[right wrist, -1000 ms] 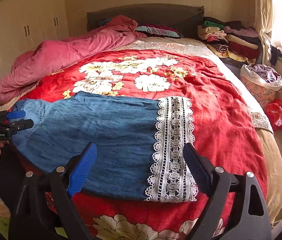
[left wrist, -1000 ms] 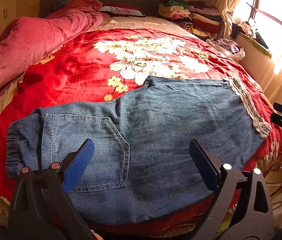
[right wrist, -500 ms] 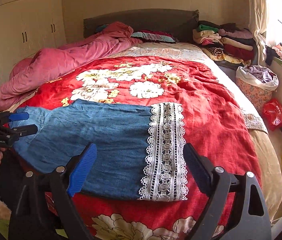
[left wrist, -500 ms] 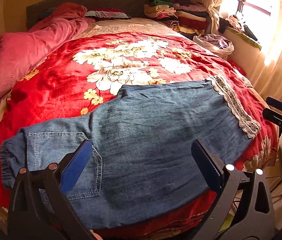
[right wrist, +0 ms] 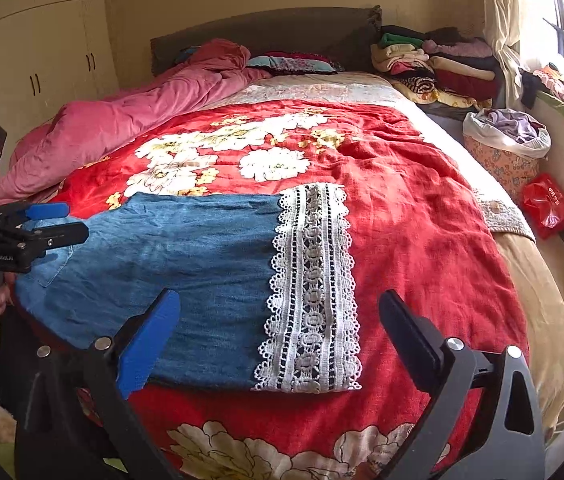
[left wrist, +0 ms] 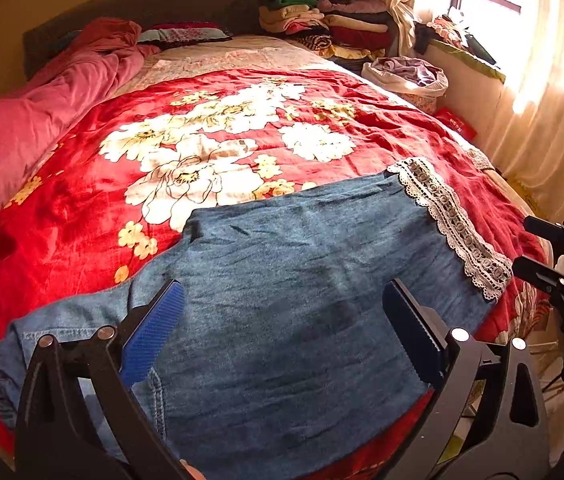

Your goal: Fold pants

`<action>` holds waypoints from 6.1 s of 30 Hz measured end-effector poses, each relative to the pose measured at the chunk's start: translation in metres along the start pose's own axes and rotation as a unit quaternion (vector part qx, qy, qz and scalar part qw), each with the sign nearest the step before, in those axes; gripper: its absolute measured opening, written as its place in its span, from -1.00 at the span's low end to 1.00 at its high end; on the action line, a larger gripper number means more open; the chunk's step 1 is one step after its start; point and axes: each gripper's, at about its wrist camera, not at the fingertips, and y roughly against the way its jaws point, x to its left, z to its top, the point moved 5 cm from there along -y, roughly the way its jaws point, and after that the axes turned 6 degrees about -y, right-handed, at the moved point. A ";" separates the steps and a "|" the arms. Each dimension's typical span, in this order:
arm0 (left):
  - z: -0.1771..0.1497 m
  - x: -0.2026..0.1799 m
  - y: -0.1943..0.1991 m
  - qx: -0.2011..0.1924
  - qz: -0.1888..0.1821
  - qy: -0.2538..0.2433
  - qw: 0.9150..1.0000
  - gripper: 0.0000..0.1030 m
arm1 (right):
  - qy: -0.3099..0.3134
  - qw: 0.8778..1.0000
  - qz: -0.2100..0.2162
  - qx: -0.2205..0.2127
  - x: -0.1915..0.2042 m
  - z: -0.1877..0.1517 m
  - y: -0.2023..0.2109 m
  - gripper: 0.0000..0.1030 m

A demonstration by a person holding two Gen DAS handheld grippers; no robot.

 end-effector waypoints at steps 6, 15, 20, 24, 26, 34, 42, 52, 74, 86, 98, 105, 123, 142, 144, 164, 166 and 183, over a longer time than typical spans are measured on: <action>0.027 -0.012 -0.023 0.006 -0.022 -0.022 1.000 0.81 | -0.021 1.000 -0.007 0.012 -0.016 -0.010 -0.007 0.91; 0.058 -0.031 -0.086 0.048 -0.065 -0.064 0.995 0.81 | -0.066 0.997 0.018 0.045 -0.028 -0.026 -0.025 0.91; 0.073 -0.038 -0.119 0.066 -0.093 -0.075 0.991 0.81 | -0.088 0.994 0.027 0.055 -0.029 -0.031 -0.036 0.91; 0.081 -0.046 -0.144 0.085 -0.114 -0.089 0.986 0.81 | -0.094 0.993 0.030 0.059 -0.030 -0.033 -0.043 0.91; 0.085 -0.051 -0.151 0.085 -0.129 -0.093 0.984 0.81 | -0.096 0.993 0.032 0.061 -0.031 -0.034 -0.047 0.91; 0.089 -0.080 -0.171 0.097 -0.207 -0.112 0.967 0.10 | -0.118 0.991 0.041 0.056 -0.041 -0.033 -0.049 0.15; 0.086 -0.083 -0.172 0.095 -0.247 -0.106 0.959 -0.04 | -0.103 0.992 0.052 0.051 -0.031 -0.030 -0.049 0.15; 0.083 -0.099 -0.166 0.087 -0.235 -0.130 0.959 -0.72 | -0.094 0.990 0.089 0.057 -0.025 -0.029 -0.055 -0.41; 0.051 0.039 -0.080 0.008 -0.246 0.063 0.967 -0.82 | 0.042 0.976 0.210 0.036 0.126 0.012 -0.038 -0.55; 0.000 0.149 -0.013 -0.054 -0.185 0.231 0.954 -0.29 | 0.225 0.962 0.146 0.042 0.213 -0.027 -0.054 -0.50; -0.043 0.166 -0.012 -0.022 -0.181 0.281 0.942 0.05 | 0.305 0.934 0.186 0.027 0.252 -0.056 -0.051 0.12; -0.039 0.155 -0.037 0.028 -0.169 0.254 0.952 0.24 | 0.266 0.946 0.185 0.015 0.227 -0.053 -0.027 0.35; -0.038 0.146 -0.051 0.056 -0.132 0.220 0.965 0.13 | 0.272 0.932 0.226 0.079 0.258 -0.070 -0.041 -0.78; -0.029 0.144 -0.054 0.056 -0.117 0.220 0.967 -0.67 | 0.301 0.925 0.213 0.088 0.274 -0.085 -0.053 -0.60; -0.028 0.148 -0.040 0.033 -0.129 0.231 0.964 -0.69 | 0.297 0.923 0.231 0.076 0.271 -0.079 -0.044 -0.63; -0.035 0.141 0.006 -0.012 -0.037 0.182 0.983 -0.12 | 0.207 0.954 0.212 0.045 0.205 -0.040 -0.023 -0.13; -0.038 0.135 0.018 -0.018 -0.032 0.176 0.984 -0.07 | 0.193 0.961 0.192 0.048 0.194 -0.036 -0.030 -0.13; -0.096 0.049 0.012 0.041 0.006 0.062 0.997 0.06 | 0.175 0.972 0.115 0.102 0.151 -0.059 -0.071 0.05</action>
